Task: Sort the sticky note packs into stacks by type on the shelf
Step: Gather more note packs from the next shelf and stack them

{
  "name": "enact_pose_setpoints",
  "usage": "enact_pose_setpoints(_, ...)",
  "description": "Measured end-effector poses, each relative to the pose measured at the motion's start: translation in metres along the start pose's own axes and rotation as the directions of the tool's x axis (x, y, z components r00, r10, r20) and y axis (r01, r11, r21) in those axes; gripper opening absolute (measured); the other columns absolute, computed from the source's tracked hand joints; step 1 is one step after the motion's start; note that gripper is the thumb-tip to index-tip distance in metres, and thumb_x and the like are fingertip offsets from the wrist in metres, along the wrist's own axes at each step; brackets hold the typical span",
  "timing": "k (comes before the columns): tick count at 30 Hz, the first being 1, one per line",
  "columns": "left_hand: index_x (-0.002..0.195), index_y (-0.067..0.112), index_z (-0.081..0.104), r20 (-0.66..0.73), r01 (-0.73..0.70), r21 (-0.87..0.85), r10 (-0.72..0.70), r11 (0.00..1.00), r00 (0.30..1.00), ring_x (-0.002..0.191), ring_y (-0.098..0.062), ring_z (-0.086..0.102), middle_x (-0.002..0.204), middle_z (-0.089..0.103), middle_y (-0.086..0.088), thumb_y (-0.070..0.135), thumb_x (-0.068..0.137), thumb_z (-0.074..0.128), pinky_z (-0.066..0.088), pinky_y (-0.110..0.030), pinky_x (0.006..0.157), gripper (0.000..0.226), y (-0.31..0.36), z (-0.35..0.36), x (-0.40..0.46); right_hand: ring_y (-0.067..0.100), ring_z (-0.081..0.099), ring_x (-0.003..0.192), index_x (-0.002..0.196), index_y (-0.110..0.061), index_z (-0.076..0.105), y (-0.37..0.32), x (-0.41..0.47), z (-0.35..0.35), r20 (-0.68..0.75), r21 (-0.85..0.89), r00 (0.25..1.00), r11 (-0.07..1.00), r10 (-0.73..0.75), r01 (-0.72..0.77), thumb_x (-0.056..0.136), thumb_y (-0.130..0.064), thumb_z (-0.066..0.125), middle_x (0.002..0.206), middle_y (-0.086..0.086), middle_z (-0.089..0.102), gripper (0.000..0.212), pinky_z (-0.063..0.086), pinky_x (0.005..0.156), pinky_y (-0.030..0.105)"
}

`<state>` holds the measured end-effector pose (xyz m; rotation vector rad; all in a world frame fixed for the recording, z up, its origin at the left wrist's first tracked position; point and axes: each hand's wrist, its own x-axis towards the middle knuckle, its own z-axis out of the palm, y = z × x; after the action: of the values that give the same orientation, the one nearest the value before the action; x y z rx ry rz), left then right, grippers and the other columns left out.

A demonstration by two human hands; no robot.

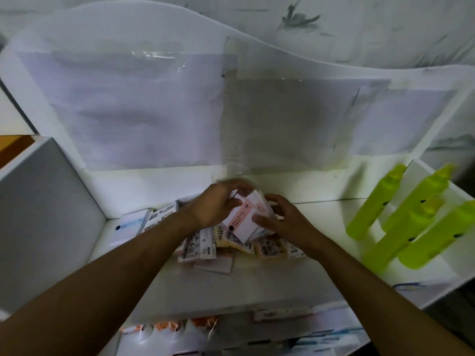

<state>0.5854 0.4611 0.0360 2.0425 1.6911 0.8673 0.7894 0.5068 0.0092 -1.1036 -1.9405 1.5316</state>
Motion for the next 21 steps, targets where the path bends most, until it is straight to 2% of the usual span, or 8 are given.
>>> enact_pose_setpoints(3,0.123,0.02,0.059,-0.03,0.013,0.018,-0.013,1.0,0.999,0.104,-0.006,0.06,0.118,0.065,0.006,0.016,0.085,0.07,0.039,-0.001,0.082,0.04,0.004,0.006,0.001,0.015,0.063,0.105,0.132,-0.031,0.045,-0.002,0.004,0.008,-0.079,-0.143,0.996,0.99,-0.028,0.017,0.077,-0.045,0.074,0.118,-0.006,0.062,0.064,0.057,0.087,0.037)
enact_pose_setpoints(7,0.135,0.026,0.046,-0.073,0.037,0.096,-0.03,0.995,0.997,0.111,-0.012,0.058,0.133,0.057,0.006,0.035,0.088,0.065,0.047,-0.023,0.087,0.051,0.003,0.009,-0.005,0.014,0.06,0.1,0.132,-0.028,0.049,0.0,0.007,0.01,-0.164,-0.199,0.985,0.98,-0.046,0.013,0.083,-0.039,0.07,0.115,-0.005,0.062,0.055,0.051,0.078,0.026)
enact_pose_setpoints(11,0.133,0.028,0.046,-0.095,0.0,0.191,0.018,0.982,0.995,0.105,-0.002,0.057,0.136,0.052,0.009,0.047,0.091,0.056,0.053,-0.028,0.087,0.047,-0.015,-0.006,-0.025,0.018,0.063,0.102,0.132,-0.029,0.049,0.009,0.01,-0.001,-0.29,-0.14,0.957,0.99,-0.022,-0.02,0.083,-0.038,0.07,0.123,0.001,0.064,0.055,0.054,0.087,0.037)
enact_pose_setpoints(13,0.125,0.027,0.052,-0.001,-0.096,0.276,0.1,0.956,0.995,0.092,0.007,0.056,0.132,0.054,0.01,0.051,0.091,0.052,0.053,-0.028,0.085,0.042,-0.027,-0.015,-0.038,0.022,0.064,0.1,0.137,-0.029,0.044,0.013,0.012,-0.009,-0.344,-0.106,0.939,0.992,0.027,-0.067,0.083,-0.036,0.071,0.123,0.006,0.063,0.06,0.057,0.084,0.041)
enact_pose_setpoints(14,0.124,0.026,0.053,0.053,-0.124,0.31,0.113,0.943,0.992,0.095,0.008,0.055,0.135,0.053,0.01,0.052,0.09,0.052,0.052,-0.029,0.088,0.042,-0.032,-0.017,-0.045,0.022,0.065,0.099,0.138,-0.029,0.042,0.014,0.014,-0.013,-0.355,-0.09,0.934,0.992,0.047,-0.085,0.083,-0.036,0.071,0.122,0.007,0.063,0.063,0.058,0.081,0.041)
enact_pose_setpoints(16,0.127,0.025,0.054,0.126,-0.138,0.398,0.095,0.907,0.987,0.118,-0.003,0.051,0.141,0.05,0.006,0.058,0.086,0.054,0.046,-0.032,0.101,0.053,-0.038,-0.014,-0.057,0.02,0.065,0.096,0.14,-0.027,0.04,0.016,0.016,-0.015,-0.369,-0.094,0.928,0.991,0.055,-0.096,0.083,-0.038,0.07,0.123,0.009,0.063,0.065,0.057,0.078,0.034)
enact_pose_setpoints(18,0.138,0.026,0.044,0.2,-0.115,0.515,0.011,0.849,0.98,0.135,-0.016,0.038,0.149,0.041,0.0,0.076,0.078,0.048,0.034,-0.039,0.113,0.078,-0.038,-0.006,-0.066,0.019,0.064,0.095,0.14,-0.027,0.04,0.018,0.018,-0.015,-0.386,-0.115,0.922,0.989,0.044,-0.095,0.085,-0.039,0.068,0.123,0.009,0.064,0.063,0.054,0.077,0.031)
enact_pose_setpoints(21,0.149,0.03,0.023,0.276,-0.088,0.601,-0.104,0.795,0.955,0.147,-0.02,0.013,0.16,0.017,0.0,0.086,0.071,0.036,0.012,-0.04,0.12,0.097,-0.036,0.0,-0.071,0.02,0.064,0.093,0.14,-0.028,0.041,0.018,0.02,-0.017,-0.4,-0.121,0.916,0.988,0.044,-0.1,0.087,-0.038,0.066,0.12,0.008,0.065,0.06,0.054,0.072,0.029)
